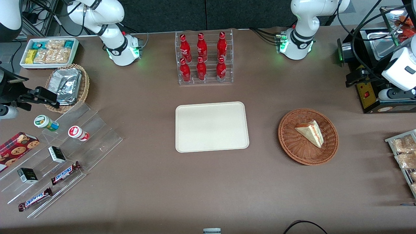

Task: Place sandwich from basket to tray
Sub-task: 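Move the left gripper toward the wicker basket with the sandwich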

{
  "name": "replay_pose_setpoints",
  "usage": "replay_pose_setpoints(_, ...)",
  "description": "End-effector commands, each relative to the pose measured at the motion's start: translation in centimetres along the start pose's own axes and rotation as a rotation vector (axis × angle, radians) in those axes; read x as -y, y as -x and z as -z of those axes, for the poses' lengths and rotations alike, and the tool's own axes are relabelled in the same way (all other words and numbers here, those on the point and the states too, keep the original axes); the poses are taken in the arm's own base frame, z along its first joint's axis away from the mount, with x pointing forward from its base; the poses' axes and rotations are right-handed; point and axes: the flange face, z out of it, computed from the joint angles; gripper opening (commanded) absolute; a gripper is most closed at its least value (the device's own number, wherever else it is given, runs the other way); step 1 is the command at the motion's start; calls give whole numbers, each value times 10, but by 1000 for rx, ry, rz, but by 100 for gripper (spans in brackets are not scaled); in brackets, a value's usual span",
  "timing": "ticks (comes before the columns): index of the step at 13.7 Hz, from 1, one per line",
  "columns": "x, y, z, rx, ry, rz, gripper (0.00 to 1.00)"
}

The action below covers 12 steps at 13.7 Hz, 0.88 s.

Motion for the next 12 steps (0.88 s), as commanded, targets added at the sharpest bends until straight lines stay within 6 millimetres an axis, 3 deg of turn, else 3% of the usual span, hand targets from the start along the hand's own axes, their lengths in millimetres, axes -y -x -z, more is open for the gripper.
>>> replay_pose_setpoints(1, 5, 7, 4, 1, -7, 1, 100)
replay_pose_setpoints(4, 6, 4, -6, 24, -13, 8, 100)
replay_pose_setpoints(9, 7, -10, -66, 30, -35, 27, 100)
replay_pose_setpoints(12, 5, -21, -109, 6, -38, 143, 100)
